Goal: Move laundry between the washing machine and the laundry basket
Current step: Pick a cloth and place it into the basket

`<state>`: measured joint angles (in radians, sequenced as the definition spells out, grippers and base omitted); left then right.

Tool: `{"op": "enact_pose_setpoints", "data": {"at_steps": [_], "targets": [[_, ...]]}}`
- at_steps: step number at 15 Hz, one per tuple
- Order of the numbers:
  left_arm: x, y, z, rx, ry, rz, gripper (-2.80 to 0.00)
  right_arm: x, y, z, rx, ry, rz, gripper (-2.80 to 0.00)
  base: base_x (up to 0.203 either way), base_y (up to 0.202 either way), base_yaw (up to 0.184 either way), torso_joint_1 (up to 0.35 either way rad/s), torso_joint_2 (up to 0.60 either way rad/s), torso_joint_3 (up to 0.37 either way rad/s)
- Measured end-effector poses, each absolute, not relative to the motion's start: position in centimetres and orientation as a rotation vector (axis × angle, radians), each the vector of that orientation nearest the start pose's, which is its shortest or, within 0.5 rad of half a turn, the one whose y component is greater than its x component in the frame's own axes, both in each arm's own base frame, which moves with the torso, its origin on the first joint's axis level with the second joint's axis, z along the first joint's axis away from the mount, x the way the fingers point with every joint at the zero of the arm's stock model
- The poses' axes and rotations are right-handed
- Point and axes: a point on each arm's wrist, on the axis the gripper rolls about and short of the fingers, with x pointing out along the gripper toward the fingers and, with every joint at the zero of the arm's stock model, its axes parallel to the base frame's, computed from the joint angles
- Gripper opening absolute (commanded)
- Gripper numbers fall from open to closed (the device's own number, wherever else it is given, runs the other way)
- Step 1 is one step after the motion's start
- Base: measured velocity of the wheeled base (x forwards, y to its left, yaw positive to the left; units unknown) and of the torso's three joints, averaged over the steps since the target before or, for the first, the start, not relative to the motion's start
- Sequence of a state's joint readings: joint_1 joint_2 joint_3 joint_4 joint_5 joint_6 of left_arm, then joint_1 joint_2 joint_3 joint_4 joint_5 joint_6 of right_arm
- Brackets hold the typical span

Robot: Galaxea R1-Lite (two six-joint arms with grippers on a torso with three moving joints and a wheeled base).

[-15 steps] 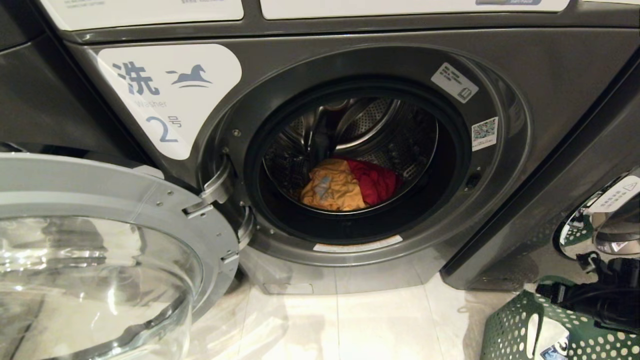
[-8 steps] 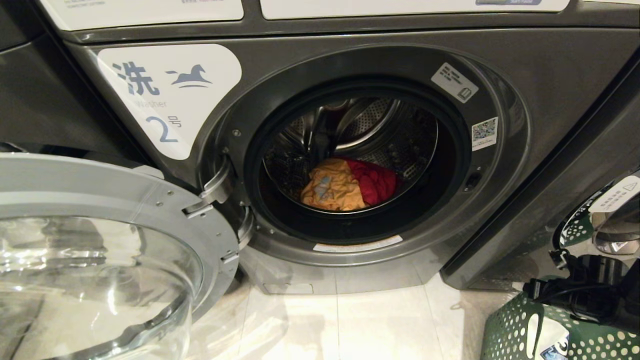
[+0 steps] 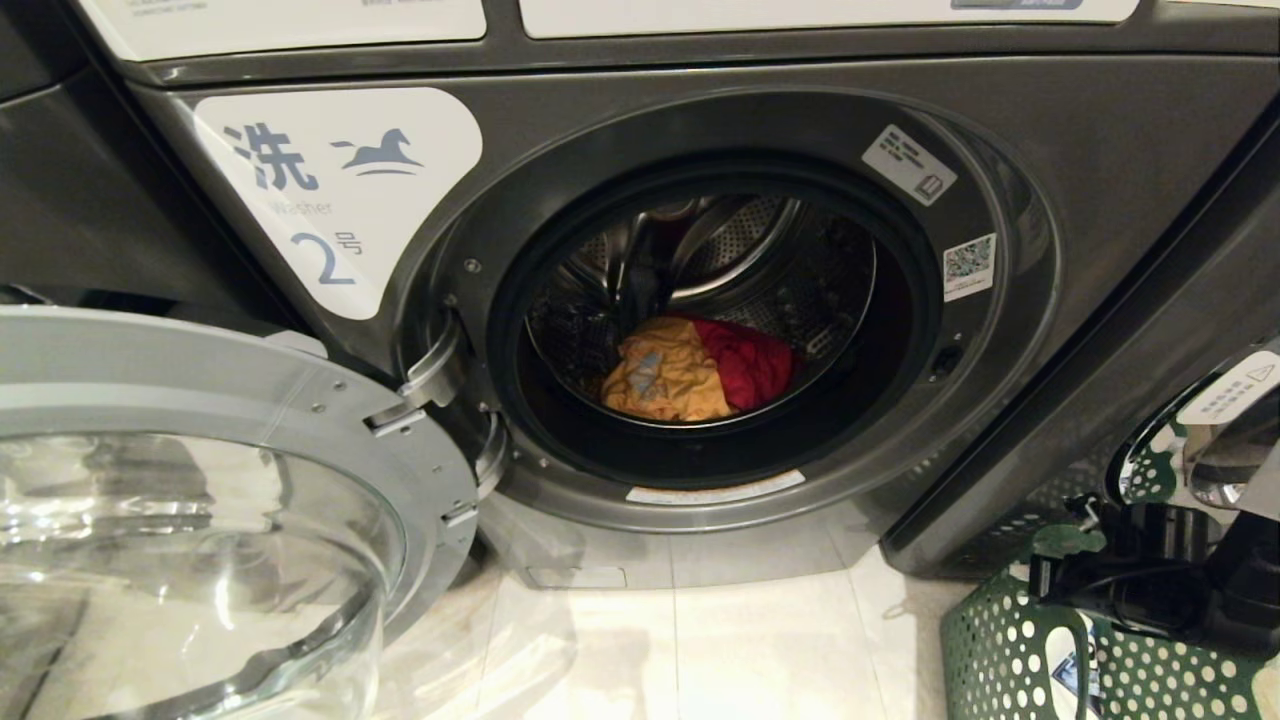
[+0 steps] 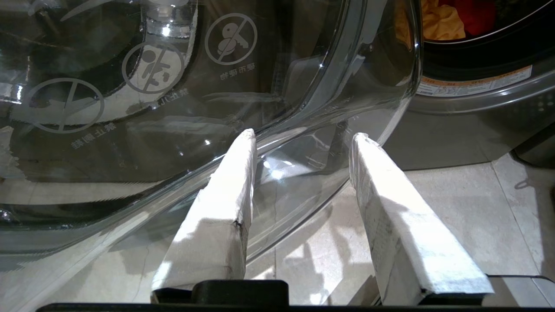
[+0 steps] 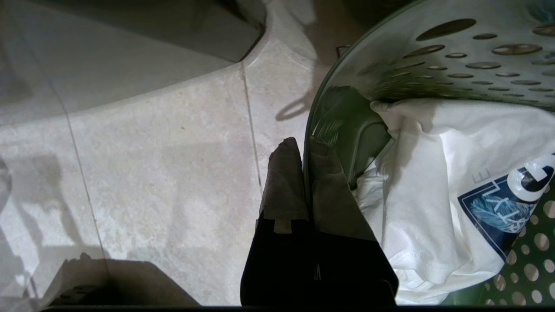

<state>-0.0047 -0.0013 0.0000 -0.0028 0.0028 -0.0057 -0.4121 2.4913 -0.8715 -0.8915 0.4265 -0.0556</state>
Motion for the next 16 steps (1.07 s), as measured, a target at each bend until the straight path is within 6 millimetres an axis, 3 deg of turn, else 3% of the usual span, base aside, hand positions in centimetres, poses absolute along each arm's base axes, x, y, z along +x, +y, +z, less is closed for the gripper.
{"op": "enact_pose_setpoints", "data": {"at_steps": [12,13,16], "targets": [[-2.3,0.0,7.6,-0.006,-0.004,-0.002,-2.80,33.3,-8.1,-5.5,0.230,0.761,0.169,-2.80,0.000,0.000,0.000,0.000,0.00,0.000],[-2.3,0.0,7.6,-0.005,-0.004,-0.002,-2.80,33.3,-8.0,-5.5,0.228,0.761,0.170,0.00,0.000,0.000,0.000,0.000,0.00,0.000],[-2.3,0.0,7.6,-0.006,-0.004,-0.002,-2.80,33.2,-7.9,-5.7,0.234,0.771,0.163,0.00,0.000,0.000,0.000,0.000,0.00,0.000]]}}
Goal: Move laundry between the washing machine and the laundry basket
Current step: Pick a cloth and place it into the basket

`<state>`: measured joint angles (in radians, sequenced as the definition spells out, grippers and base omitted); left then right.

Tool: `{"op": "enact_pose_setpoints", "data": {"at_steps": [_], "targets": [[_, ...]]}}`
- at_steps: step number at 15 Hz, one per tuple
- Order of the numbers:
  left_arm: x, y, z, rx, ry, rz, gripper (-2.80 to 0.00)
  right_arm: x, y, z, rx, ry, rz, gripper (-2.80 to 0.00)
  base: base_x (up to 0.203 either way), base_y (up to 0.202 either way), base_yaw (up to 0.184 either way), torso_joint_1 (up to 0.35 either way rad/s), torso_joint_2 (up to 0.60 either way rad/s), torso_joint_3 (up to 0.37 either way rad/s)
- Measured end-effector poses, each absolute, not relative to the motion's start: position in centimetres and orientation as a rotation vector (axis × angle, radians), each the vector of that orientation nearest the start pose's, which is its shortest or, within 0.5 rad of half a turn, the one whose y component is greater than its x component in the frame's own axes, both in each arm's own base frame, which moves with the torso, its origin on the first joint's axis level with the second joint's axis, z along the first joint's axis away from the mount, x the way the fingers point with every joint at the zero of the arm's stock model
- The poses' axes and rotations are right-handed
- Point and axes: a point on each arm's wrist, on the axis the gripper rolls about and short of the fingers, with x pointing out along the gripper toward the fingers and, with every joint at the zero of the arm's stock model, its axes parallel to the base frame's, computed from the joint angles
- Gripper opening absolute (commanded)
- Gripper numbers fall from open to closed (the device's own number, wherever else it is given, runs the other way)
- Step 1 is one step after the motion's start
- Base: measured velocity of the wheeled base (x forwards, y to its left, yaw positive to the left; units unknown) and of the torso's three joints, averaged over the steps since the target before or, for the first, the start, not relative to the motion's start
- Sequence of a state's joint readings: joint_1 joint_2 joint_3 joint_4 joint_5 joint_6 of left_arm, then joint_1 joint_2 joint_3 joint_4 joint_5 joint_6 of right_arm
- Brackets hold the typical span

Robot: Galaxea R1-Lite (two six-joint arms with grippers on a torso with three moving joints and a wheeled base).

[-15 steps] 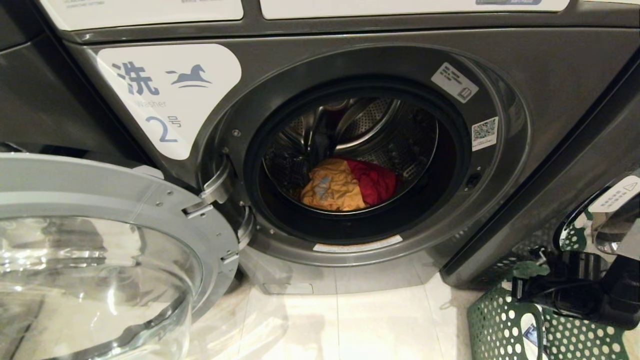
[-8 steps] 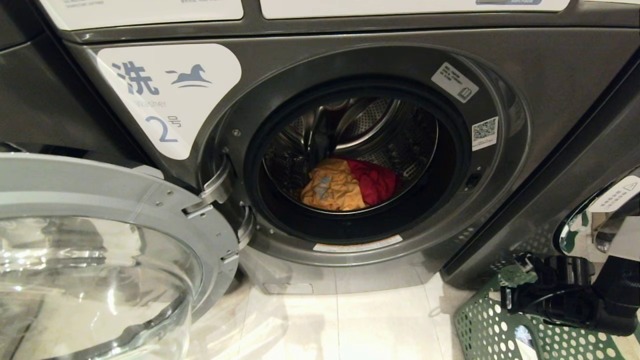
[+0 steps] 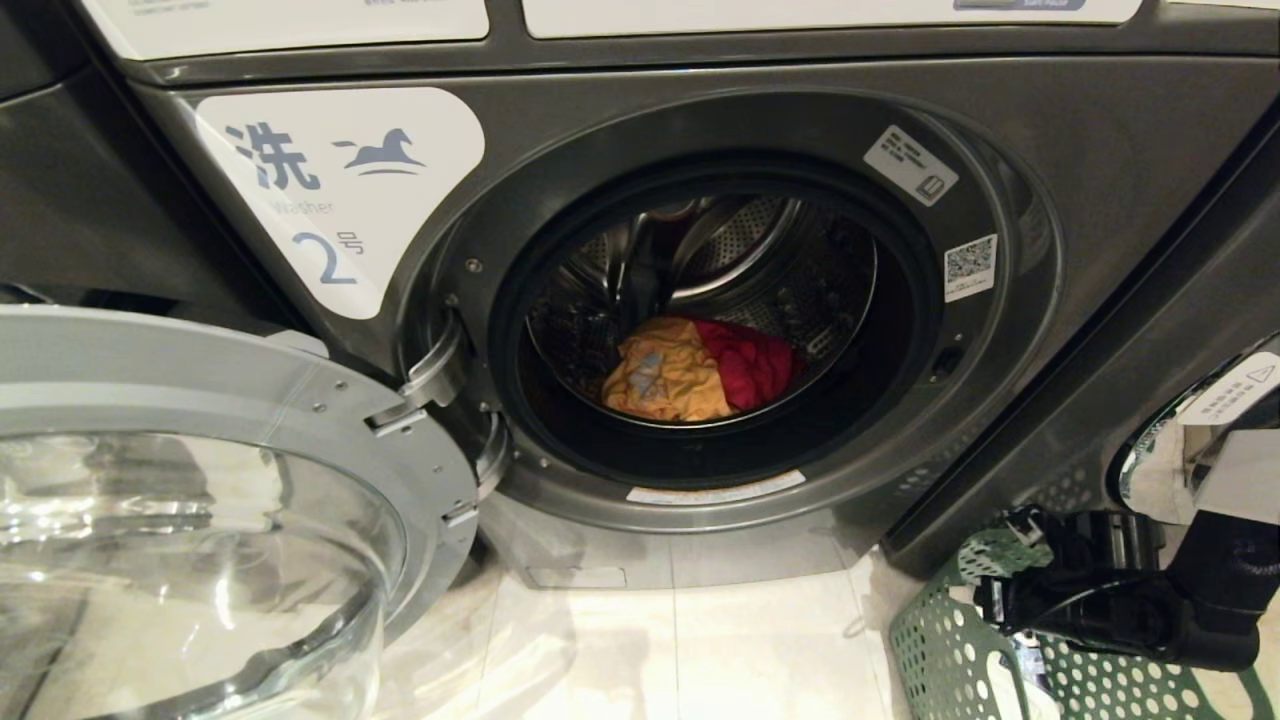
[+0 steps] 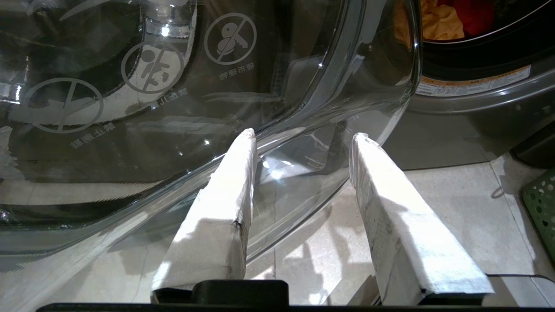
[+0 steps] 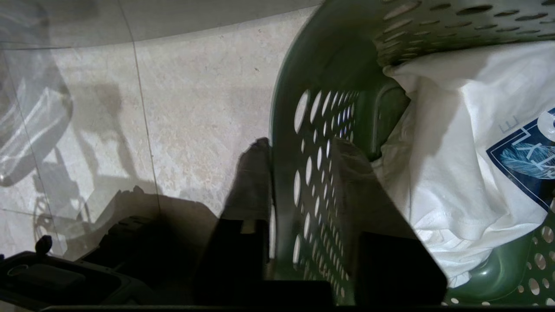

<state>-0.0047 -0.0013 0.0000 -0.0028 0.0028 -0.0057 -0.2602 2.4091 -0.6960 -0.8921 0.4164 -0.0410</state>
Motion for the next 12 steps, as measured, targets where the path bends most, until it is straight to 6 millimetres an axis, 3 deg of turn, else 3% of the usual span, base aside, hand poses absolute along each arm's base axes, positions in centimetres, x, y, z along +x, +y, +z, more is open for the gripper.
{"op": "enact_pose_setpoints", "data": {"at_steps": [6,9,12], "targets": [[-2.3,0.0,7.6,-0.006,-0.004,-0.002,-2.80,32.0,-7.7,-4.8,0.251,0.789,0.127,0.00,0.000,0.000,0.000,0.000,0.00,0.000],[-2.3,0.0,7.6,-0.006,-0.004,-0.002,-2.80,29.7,-7.3,-2.2,0.255,0.768,0.115,0.00,0.000,0.000,0.000,0.000,0.00,0.000],[-2.3,0.0,7.6,-0.006,-0.004,-0.002,-2.80,26.8,-6.8,2.1,0.236,0.663,0.101,0.00,0.000,0.000,0.000,0.000,0.00,0.000]]}}
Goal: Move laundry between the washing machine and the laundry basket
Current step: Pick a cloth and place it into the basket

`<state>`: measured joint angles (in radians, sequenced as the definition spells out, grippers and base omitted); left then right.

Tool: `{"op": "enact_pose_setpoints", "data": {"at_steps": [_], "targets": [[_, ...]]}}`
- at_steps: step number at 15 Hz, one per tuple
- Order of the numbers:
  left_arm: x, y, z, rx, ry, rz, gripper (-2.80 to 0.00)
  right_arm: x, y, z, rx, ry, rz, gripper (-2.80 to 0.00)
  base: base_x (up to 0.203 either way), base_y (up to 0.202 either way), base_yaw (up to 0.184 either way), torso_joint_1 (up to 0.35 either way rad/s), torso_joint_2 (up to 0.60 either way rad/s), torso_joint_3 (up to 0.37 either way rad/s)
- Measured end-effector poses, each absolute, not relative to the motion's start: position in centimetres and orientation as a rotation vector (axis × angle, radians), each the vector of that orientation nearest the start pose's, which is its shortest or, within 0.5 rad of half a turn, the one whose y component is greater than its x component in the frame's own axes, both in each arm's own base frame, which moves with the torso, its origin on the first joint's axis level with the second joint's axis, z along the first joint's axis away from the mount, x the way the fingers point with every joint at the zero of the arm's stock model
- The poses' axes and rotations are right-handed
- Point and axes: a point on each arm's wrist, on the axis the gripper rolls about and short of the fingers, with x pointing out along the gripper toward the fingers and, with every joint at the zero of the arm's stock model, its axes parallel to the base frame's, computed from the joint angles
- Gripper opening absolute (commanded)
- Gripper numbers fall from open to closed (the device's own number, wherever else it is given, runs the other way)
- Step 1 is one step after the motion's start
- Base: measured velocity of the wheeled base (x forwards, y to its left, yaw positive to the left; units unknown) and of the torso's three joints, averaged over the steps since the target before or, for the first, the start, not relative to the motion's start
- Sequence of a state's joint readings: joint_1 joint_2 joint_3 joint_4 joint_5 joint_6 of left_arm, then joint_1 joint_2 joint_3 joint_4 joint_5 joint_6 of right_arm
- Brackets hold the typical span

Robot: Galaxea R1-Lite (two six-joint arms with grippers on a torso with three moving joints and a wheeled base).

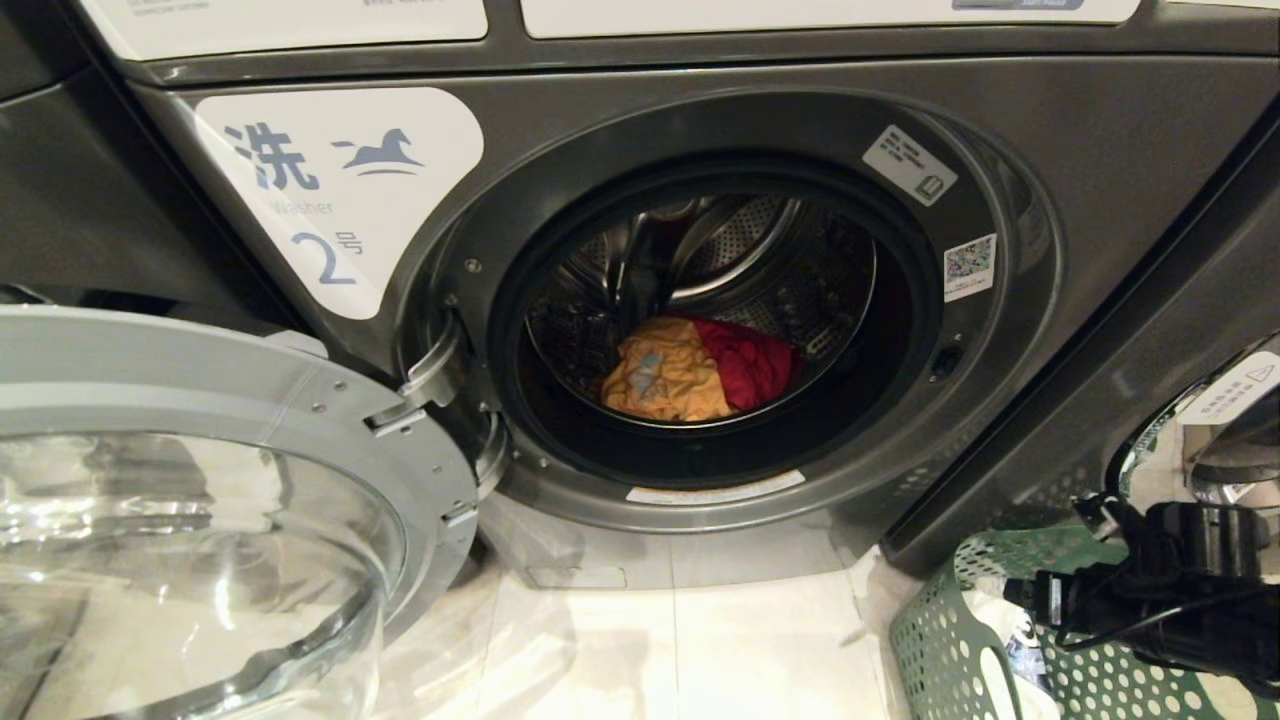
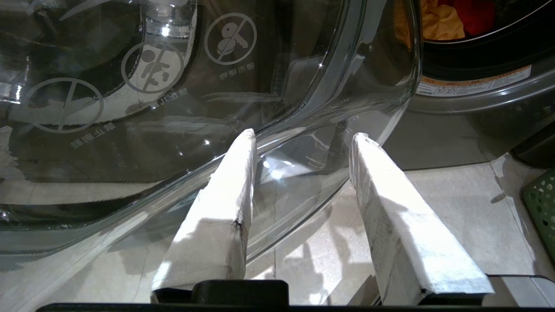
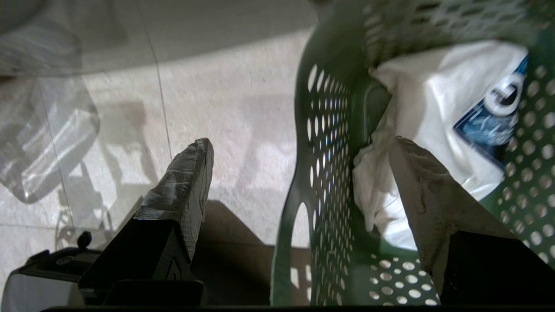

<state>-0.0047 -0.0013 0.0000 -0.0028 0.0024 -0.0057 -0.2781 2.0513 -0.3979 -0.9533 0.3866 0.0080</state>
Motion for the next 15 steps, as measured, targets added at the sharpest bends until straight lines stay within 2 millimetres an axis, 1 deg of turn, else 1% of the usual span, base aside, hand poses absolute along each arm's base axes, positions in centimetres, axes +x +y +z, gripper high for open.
{"op": "enact_pose_setpoints", "data": {"at_steps": [2,3,5,7,9,11,13,15], "targets": [[-2.3,0.0,7.6,-0.005,-0.004,-0.002,-2.80,24.9,-6.4,5.0,0.203,0.562,0.100,0.00,0.000,0.000,0.000,0.000,0.00,0.000],[-2.3,0.0,7.6,-0.006,-0.004,-0.002,-2.80,23.9,-6.1,6.3,0.182,0.514,0.105,-2.80,0.000,0.000,0.000,0.000,0.00,0.000],[-2.3,0.0,7.6,-0.006,-0.004,-0.002,-2.80,21.8,-5.1,8.4,0.124,0.433,0.161,-2.80,0.000,0.000,0.000,0.000,0.00,0.000],[-2.3,0.0,7.6,-0.006,-0.004,-0.002,-2.80,20.2,-2.7,9.8,0.044,0.363,0.343,-2.80,0.000,0.000,0.000,0.000,0.00,0.000],[-2.3,0.0,7.6,-0.005,-0.004,-0.002,-2.80,19.3,-0.3,10.7,-0.037,0.305,0.498,-2.80,0.000,0.000,0.000,0.000,0.00,0.000],[-2.3,0.0,7.6,-0.006,-0.004,-0.002,-2.80,18.3,2.2,11.1,-0.127,0.259,0.630,-2.80,0.000,0.000,0.000,0.000,0.00,0.000],[-2.3,0.0,7.6,-0.005,-0.004,-0.002,-2.80,16.9,5.0,10.8,-0.222,0.245,0.736,-2.80,0.000,0.000,0.000,0.000,0.00,0.000],[-2.3,0.0,7.6,-0.006,-0.004,-0.002,-2.80,16.4,7.4,10.6,-0.278,0.223,0.775,-2.80,0.000,0.000,0.000,0.000,0.00,0.000]]}}
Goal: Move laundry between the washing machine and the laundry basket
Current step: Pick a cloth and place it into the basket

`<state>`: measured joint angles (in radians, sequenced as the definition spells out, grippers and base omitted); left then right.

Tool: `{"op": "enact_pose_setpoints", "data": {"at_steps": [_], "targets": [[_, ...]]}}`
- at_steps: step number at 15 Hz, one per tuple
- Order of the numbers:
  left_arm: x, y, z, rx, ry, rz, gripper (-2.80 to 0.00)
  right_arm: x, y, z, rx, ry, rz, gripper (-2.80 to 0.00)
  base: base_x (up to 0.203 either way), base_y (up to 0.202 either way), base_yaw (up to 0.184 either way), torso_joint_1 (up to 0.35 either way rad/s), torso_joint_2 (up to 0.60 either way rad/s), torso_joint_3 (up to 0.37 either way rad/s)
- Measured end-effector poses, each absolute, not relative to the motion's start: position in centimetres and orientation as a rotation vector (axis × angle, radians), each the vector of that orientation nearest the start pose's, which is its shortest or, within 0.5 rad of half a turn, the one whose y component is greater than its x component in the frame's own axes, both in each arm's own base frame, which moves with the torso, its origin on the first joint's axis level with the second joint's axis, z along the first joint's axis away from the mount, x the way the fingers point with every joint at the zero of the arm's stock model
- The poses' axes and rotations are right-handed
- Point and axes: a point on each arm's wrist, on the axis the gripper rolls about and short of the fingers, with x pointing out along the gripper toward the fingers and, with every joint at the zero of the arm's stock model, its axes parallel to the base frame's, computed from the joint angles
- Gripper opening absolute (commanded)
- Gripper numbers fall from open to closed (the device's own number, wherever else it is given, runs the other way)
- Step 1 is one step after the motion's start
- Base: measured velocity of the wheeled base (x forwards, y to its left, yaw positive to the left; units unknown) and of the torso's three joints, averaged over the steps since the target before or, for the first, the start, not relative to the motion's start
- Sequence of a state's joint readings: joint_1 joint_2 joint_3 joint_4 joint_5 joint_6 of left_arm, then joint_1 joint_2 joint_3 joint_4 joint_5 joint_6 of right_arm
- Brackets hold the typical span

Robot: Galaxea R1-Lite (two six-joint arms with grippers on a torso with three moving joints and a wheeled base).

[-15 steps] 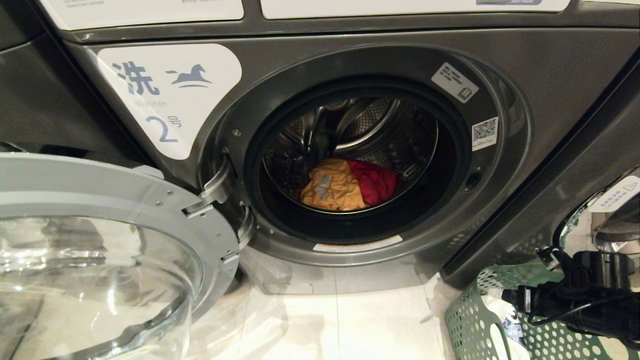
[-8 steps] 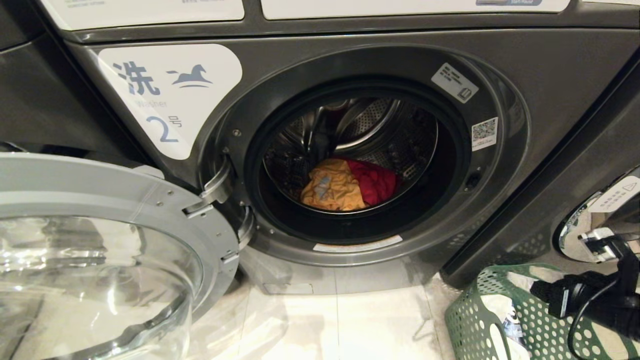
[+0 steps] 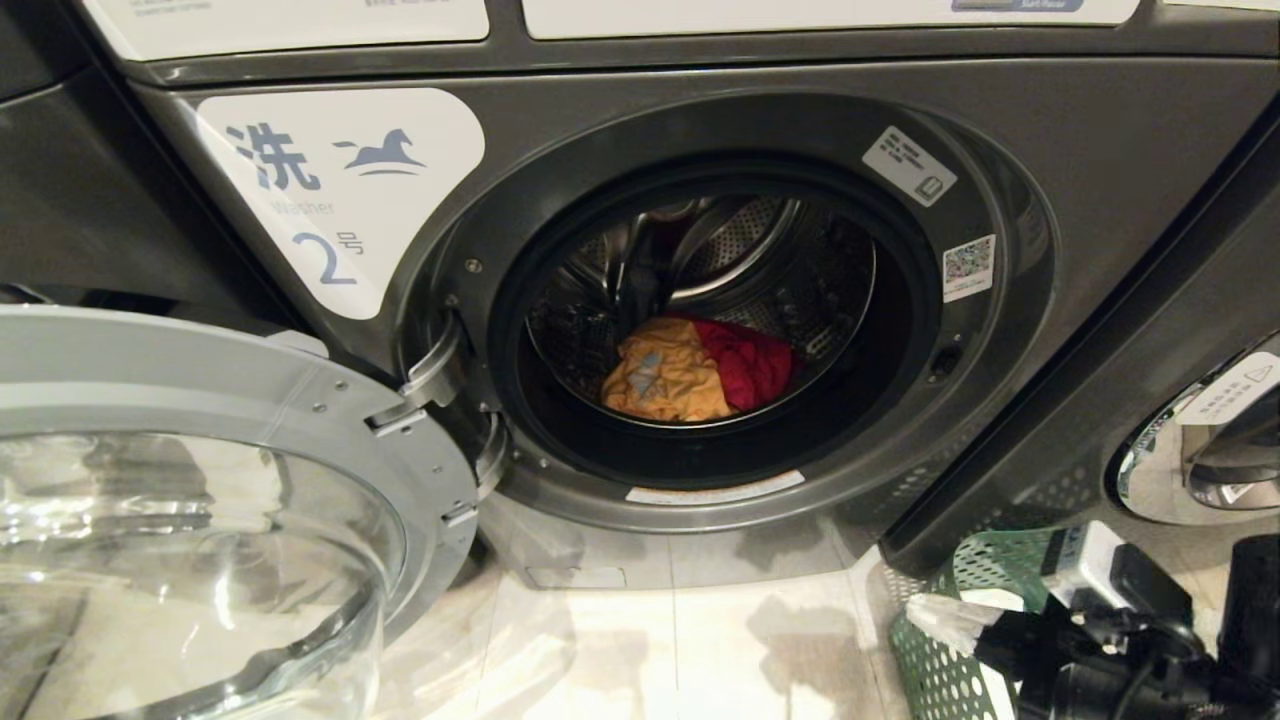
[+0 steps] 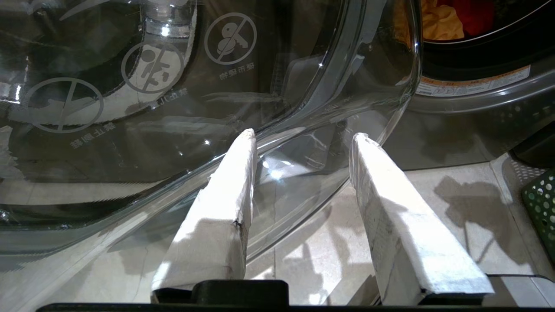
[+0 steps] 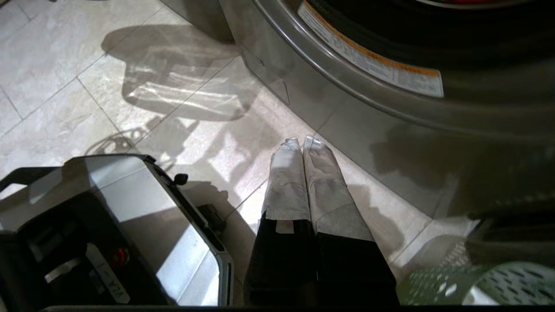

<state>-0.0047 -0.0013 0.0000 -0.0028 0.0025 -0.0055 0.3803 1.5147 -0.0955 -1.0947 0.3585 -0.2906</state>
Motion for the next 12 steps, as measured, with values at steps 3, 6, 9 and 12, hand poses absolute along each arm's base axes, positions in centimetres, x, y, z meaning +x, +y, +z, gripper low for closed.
{"op": "enact_pose_setpoints", "data": {"at_steps": [3,6,9,12], "targets": [[-2.3,0.0,7.6,-0.005,-0.004,-0.002,-2.80,19.5,11.2,10.3,-0.272,0.191,0.762,0.00,0.000,0.000,0.000,0.000,0.00,0.000],[-2.3,0.0,7.6,-0.006,-0.004,-0.002,-2.80,26.6,16.0,11.3,-0.215,0.074,0.687,0.00,0.000,0.000,0.000,0.000,0.00,0.000],[-2.3,0.0,7.6,-0.005,-0.004,-0.002,-2.80,32.9,19.2,11.3,-0.183,0.024,0.601,0.00,0.000,0.000,0.000,0.000,0.00,0.000],[-2.3,0.0,7.6,-0.005,-0.004,-0.002,-2.80,37.6,20.7,9.9,-0.179,0.037,0.508,0.00,0.000,0.000,0.000,0.000,0.00,0.000]]}}
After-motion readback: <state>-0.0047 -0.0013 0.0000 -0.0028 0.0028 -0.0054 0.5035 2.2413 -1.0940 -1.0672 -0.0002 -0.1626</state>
